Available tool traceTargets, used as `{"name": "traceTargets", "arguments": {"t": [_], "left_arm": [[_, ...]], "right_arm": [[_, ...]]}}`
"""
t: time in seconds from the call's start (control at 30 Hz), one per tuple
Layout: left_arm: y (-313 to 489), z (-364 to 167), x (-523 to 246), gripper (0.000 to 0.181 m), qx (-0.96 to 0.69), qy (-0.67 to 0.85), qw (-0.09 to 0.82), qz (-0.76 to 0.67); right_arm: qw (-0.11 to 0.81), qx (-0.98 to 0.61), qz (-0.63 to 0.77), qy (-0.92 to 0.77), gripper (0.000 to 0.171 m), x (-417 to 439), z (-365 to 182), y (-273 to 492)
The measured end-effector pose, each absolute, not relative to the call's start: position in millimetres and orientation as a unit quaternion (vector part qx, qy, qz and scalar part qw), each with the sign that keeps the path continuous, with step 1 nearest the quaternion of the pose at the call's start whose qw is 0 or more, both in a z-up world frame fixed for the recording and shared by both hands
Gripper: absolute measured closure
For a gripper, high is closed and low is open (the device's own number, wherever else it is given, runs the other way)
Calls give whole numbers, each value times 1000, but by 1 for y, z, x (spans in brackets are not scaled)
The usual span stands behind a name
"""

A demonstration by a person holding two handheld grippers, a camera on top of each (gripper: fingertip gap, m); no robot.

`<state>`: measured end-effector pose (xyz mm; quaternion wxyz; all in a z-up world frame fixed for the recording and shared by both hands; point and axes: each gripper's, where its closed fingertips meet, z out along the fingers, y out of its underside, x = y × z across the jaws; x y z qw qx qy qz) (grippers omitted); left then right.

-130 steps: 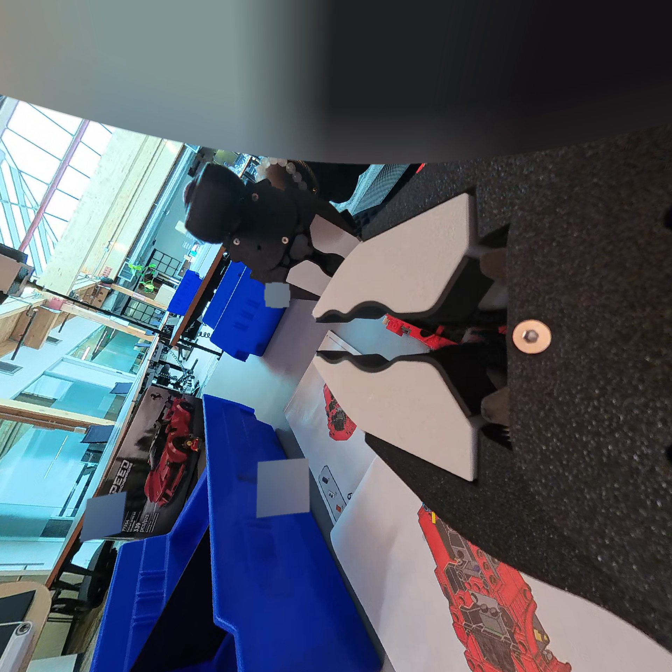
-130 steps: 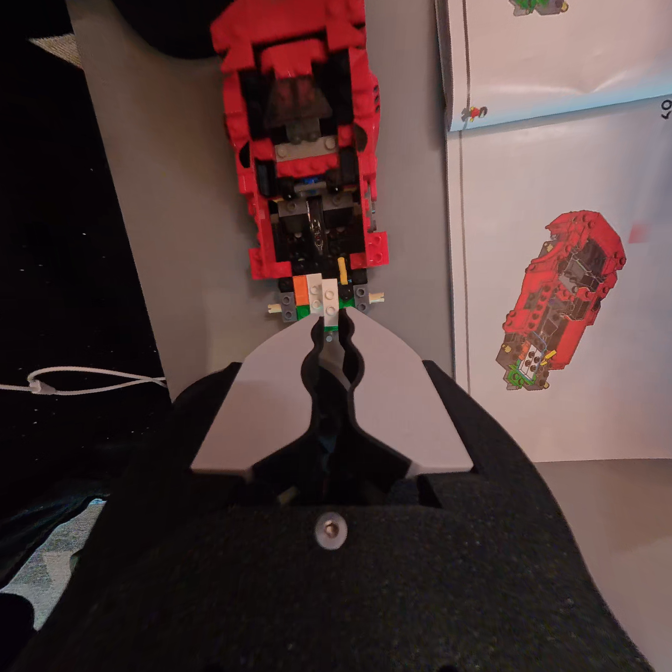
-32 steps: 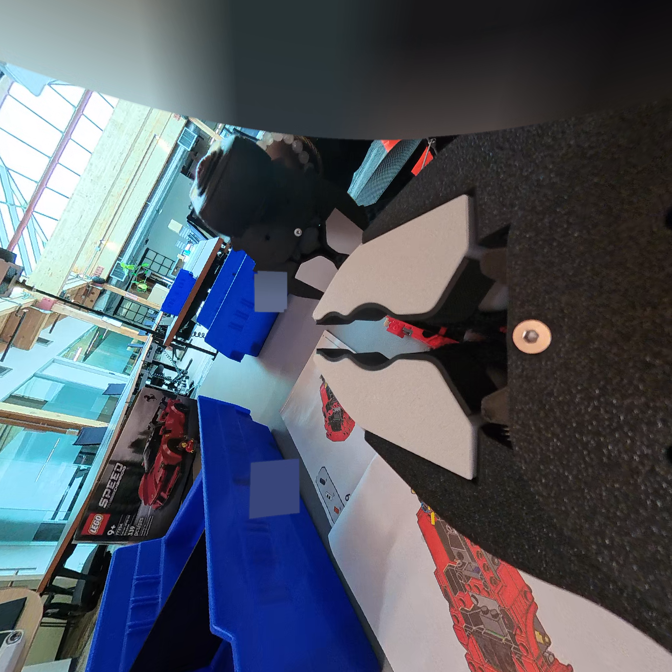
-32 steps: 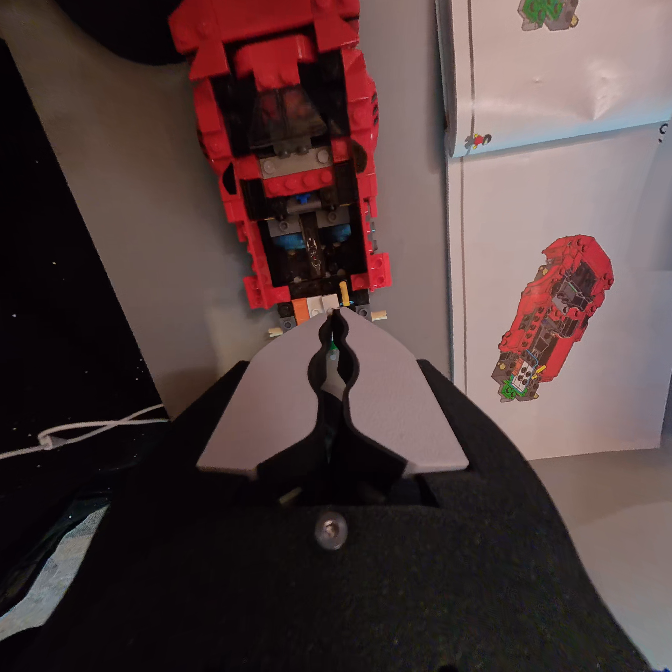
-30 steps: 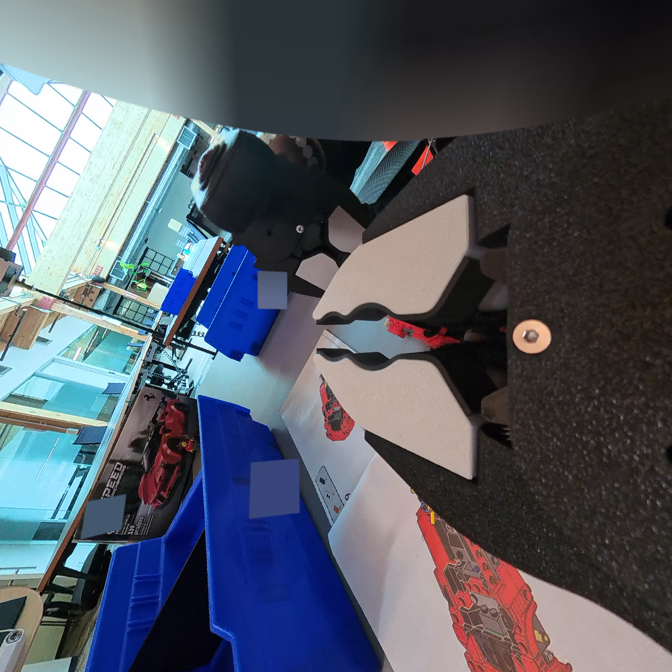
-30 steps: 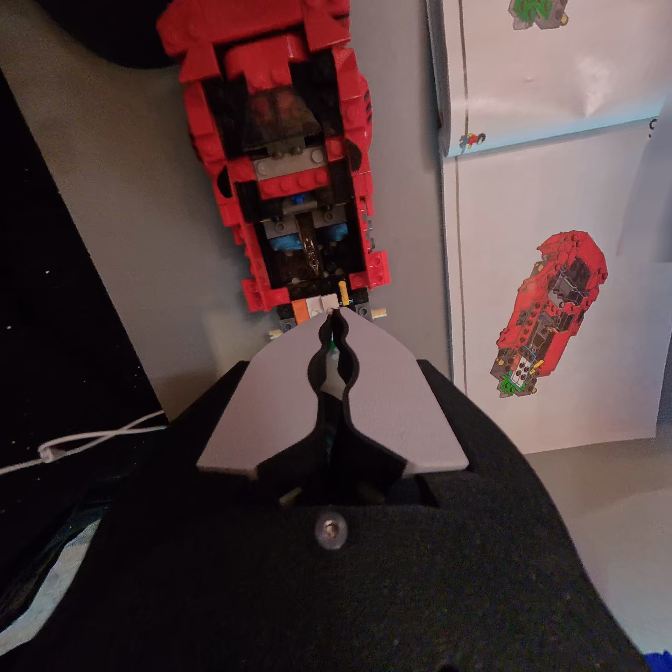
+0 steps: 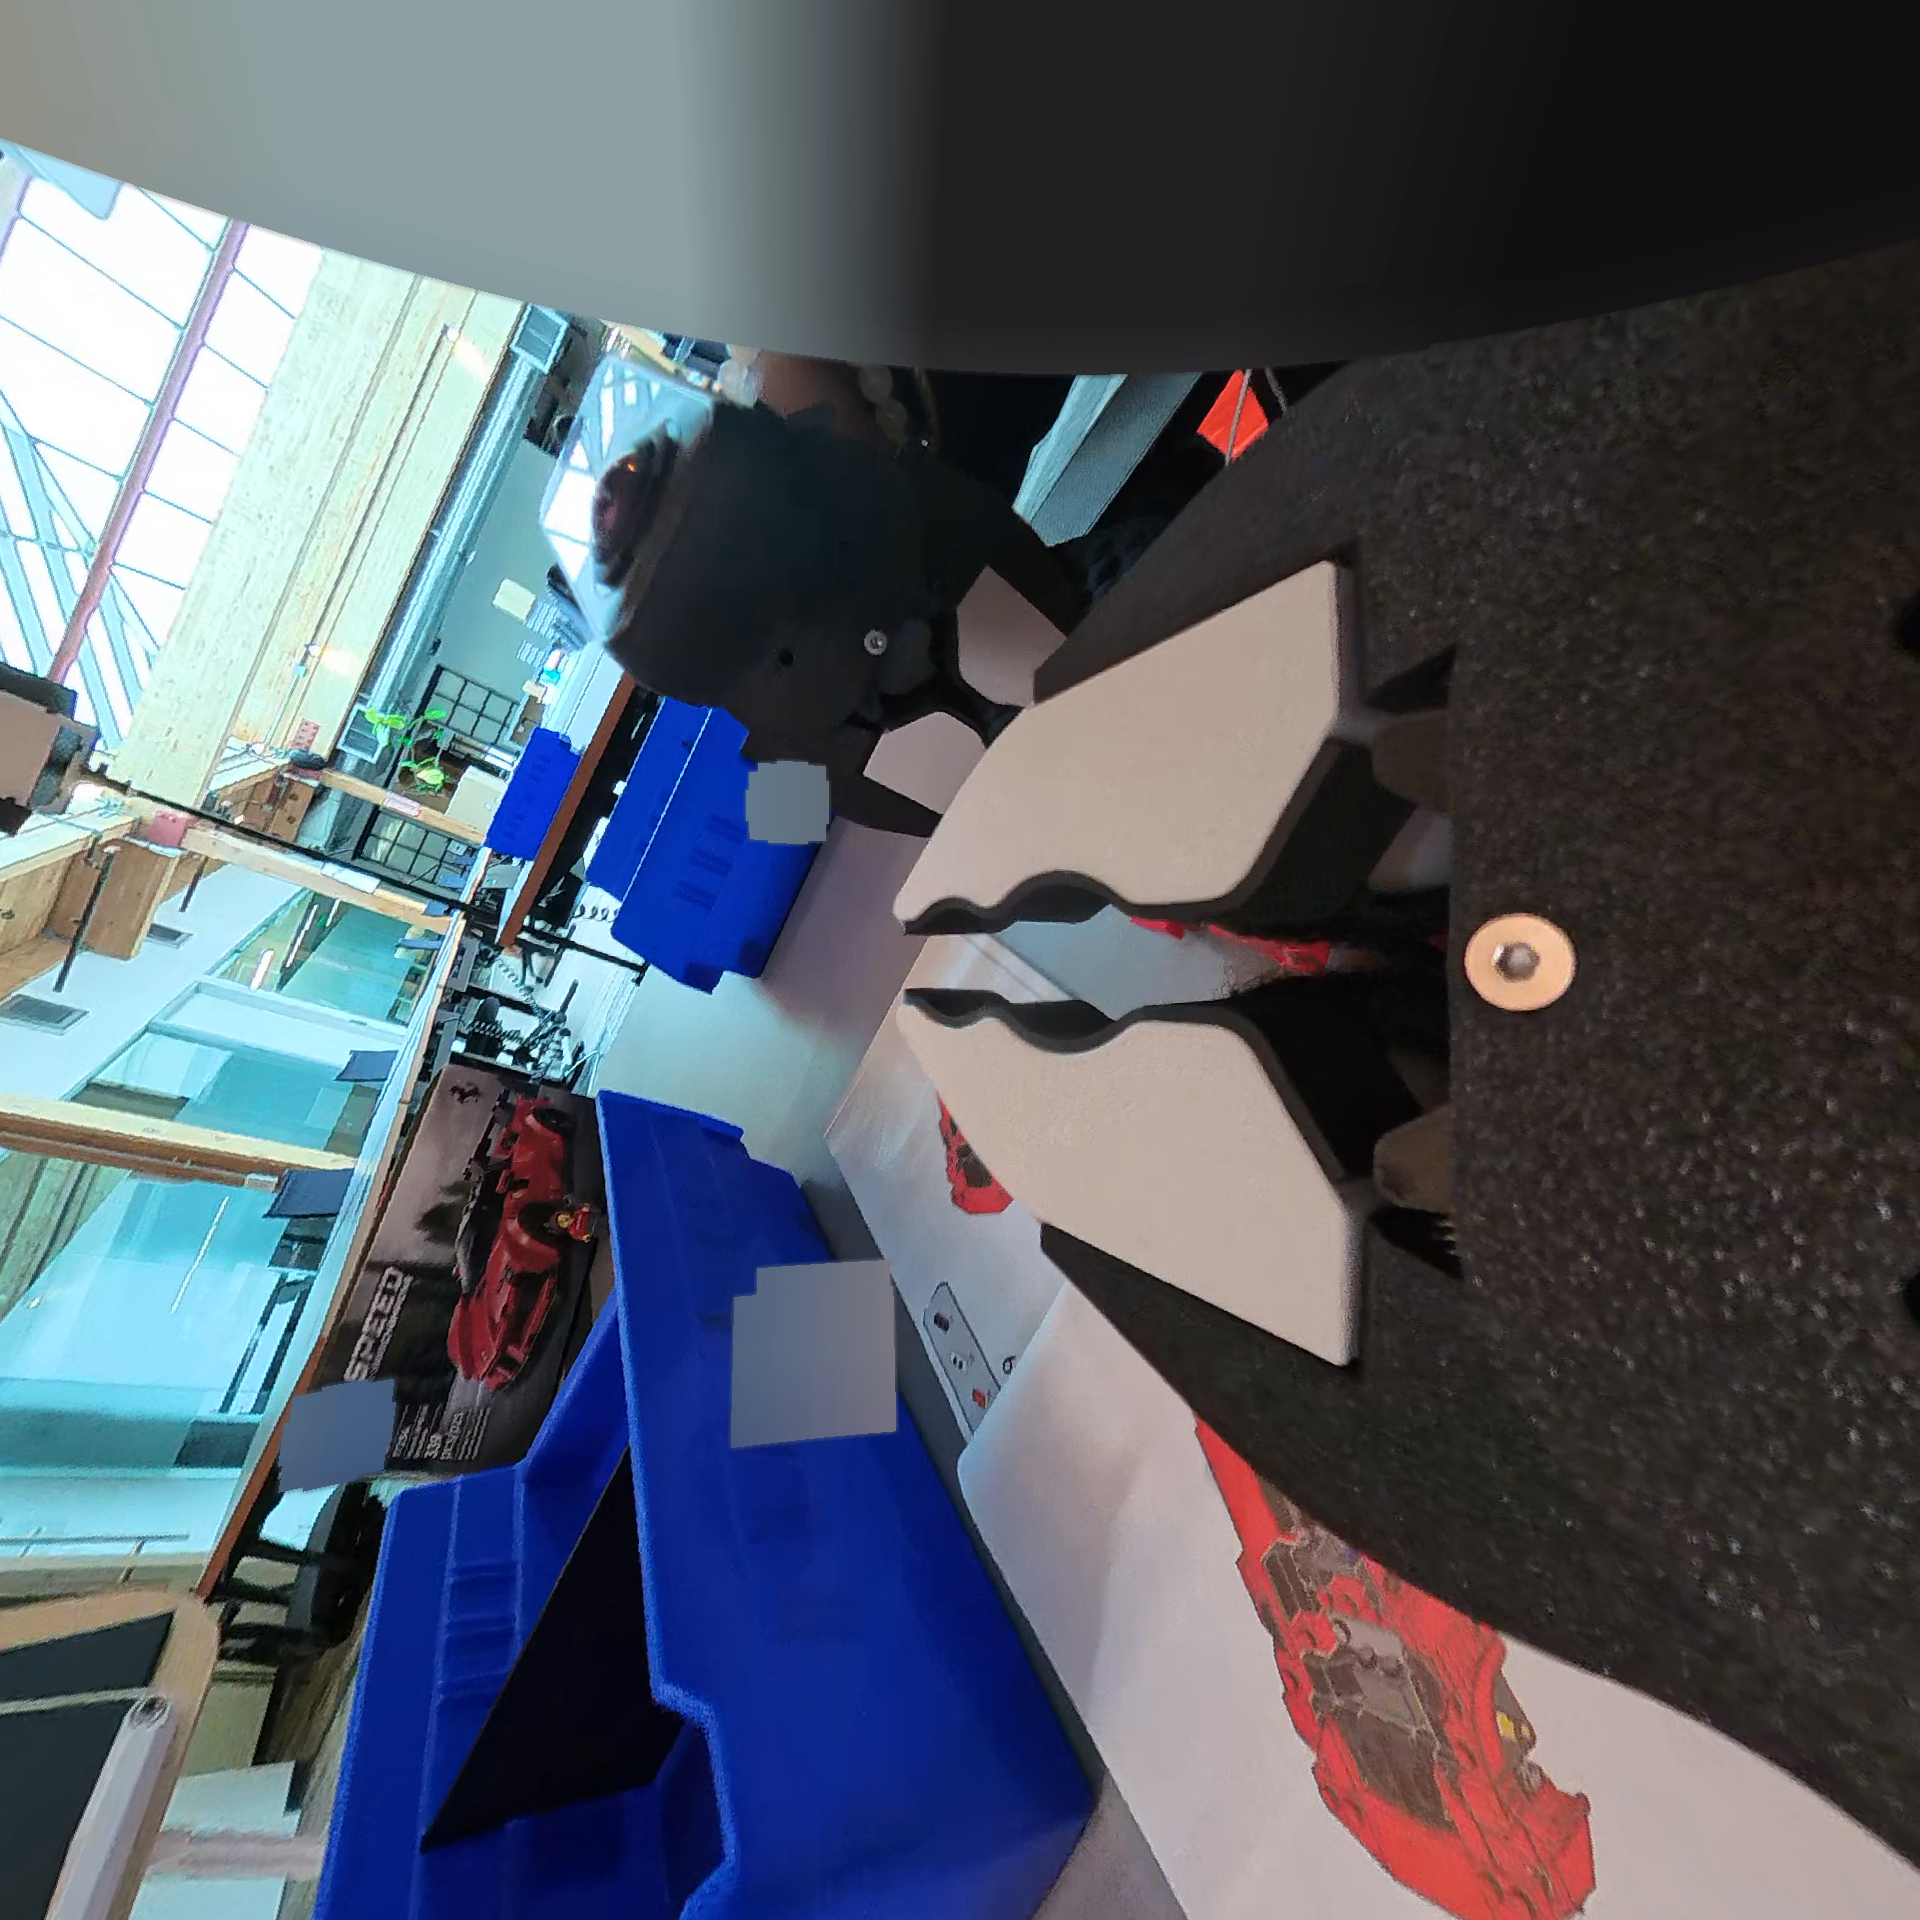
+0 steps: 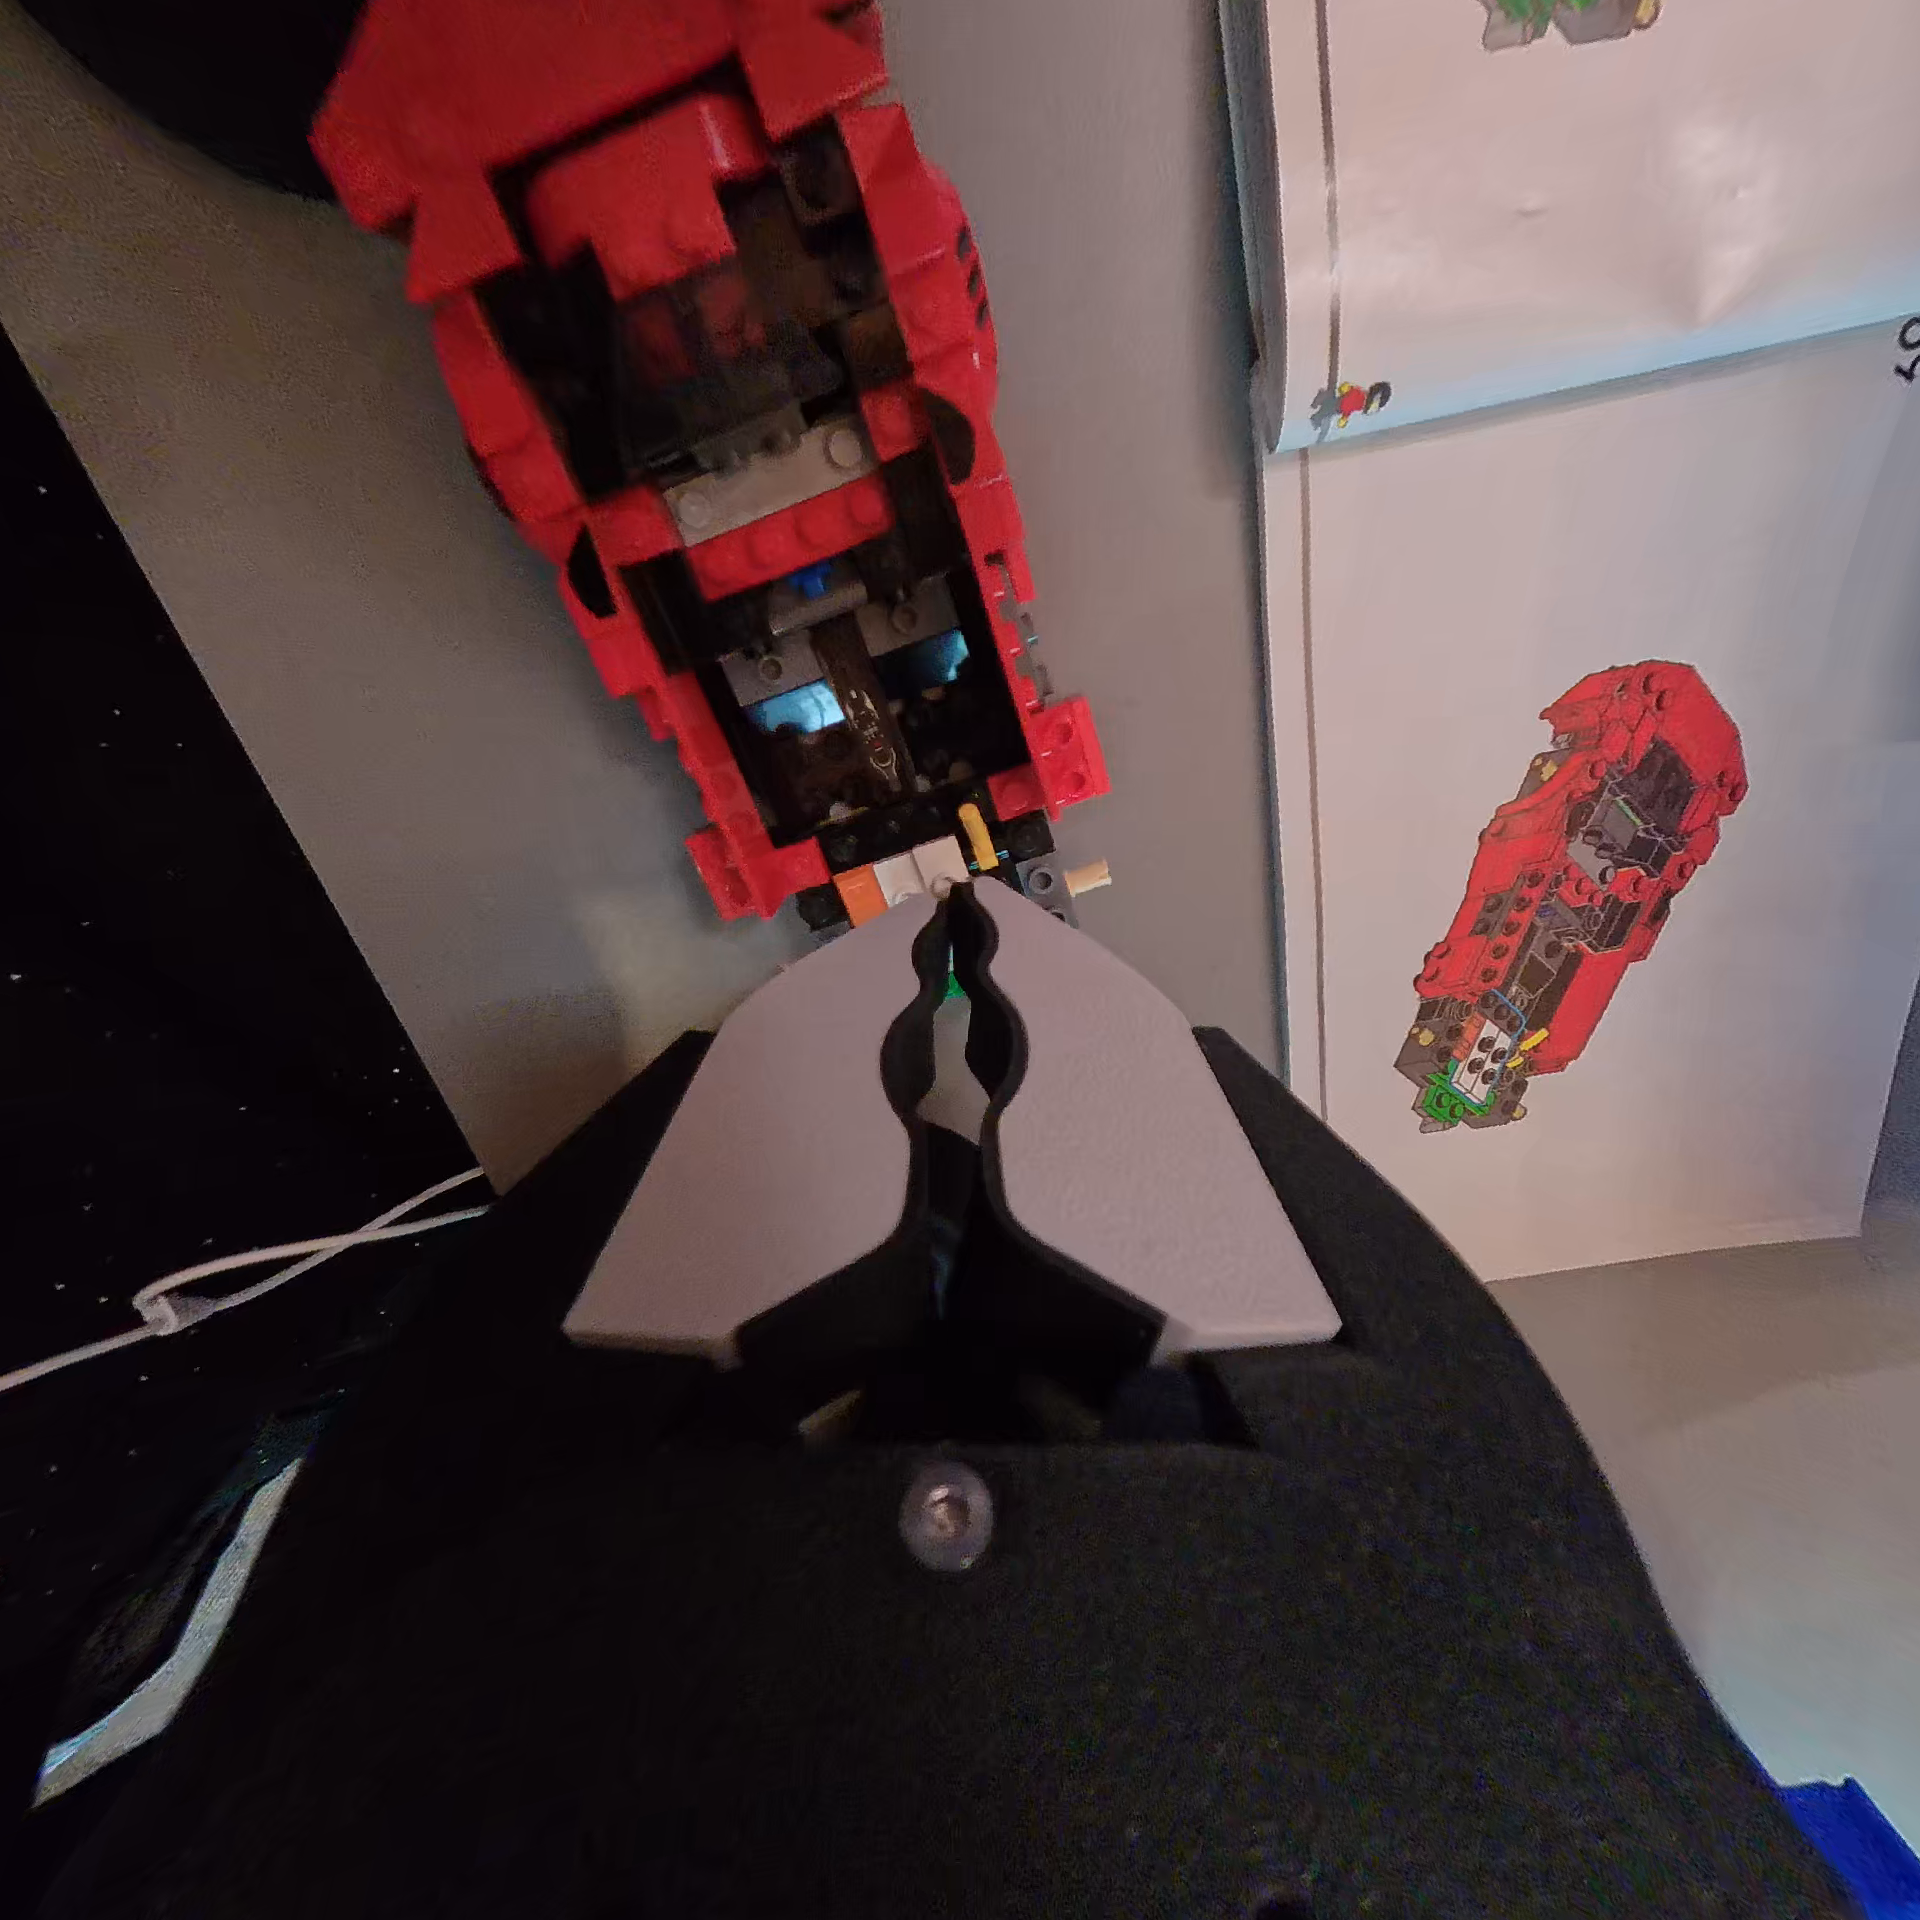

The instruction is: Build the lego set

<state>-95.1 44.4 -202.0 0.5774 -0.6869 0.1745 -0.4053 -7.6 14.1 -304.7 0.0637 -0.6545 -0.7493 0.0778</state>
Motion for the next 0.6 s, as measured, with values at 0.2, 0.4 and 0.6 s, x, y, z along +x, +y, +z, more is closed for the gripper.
{"name": "traceTargets", "arguments": {"t": [0.2,0.4,0.6], "left_arm": [[45,-200,-99,173,-684,170,588,-396],[48,-197,-106,173,-681,154,607,-380],[57,-185,-142,174,-663,70,664,-340]], "right_arm": [[65,-659,65,-747,171,-9,-305,14],[55,-668,63,-740,171,-10,-305,13],[48,-675,58,-734,171,-10,-305,13]]}}
